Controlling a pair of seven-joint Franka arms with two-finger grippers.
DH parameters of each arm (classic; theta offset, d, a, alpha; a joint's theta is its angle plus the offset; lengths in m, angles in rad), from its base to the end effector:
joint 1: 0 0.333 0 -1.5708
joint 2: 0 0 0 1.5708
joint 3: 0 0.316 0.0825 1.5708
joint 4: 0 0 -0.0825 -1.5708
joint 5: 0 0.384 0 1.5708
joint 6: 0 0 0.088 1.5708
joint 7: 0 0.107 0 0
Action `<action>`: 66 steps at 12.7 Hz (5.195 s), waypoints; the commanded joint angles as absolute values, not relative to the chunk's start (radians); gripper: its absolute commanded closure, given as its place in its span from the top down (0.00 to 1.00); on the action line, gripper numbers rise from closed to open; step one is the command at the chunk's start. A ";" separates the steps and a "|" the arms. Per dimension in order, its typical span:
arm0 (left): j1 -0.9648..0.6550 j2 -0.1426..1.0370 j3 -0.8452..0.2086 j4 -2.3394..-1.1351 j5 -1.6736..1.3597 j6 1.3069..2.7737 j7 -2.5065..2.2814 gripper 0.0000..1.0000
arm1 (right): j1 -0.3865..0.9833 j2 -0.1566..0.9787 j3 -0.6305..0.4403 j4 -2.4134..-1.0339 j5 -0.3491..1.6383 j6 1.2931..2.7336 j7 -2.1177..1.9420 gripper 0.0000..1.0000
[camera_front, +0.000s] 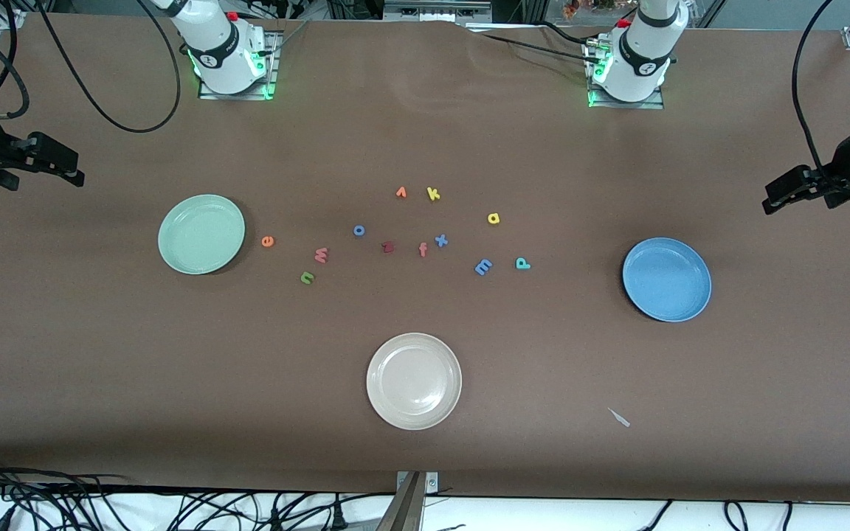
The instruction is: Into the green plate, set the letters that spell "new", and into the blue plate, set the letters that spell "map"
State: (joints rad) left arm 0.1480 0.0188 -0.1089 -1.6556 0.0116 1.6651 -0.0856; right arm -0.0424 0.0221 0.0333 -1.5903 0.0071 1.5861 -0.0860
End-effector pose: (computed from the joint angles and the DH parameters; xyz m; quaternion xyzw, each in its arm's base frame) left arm 0.5654 0.0238 0.5820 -0.9981 -0.0617 0.0045 0.0049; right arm 0.5617 -0.0046 0.6043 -0.9992 -0.0383 0.0129 0.0045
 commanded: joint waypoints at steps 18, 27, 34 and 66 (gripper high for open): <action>0.153 0.008 -0.110 -1.671 -0.015 1.675 -0.087 1.00 | -0.048 0.011 0.035 -1.594 0.017 1.554 -0.083 1.00; 0.152 0.006 -0.112 -1.675 -0.015 1.675 -0.087 1.00 | -0.048 0.011 0.032 -1.597 0.017 1.551 -0.083 1.00; 0.152 0.006 -0.112 -1.677 -0.015 1.675 -0.087 1.00 | -0.048 0.009 0.032 -1.597 0.015 1.545 -0.083 1.00; -0.167 0.580 -0.439 -1.657 0.095 2.084 -0.520 1.00 | 0.301 0.256 0.040 -2.244 -0.029 2.468 1.062 0.93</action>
State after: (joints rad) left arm -0.1337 0.5239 -0.4460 -1.6842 0.0518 2.0442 -0.4996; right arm 0.2899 0.2817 0.0444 -2.1587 -0.0145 2.3747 0.9298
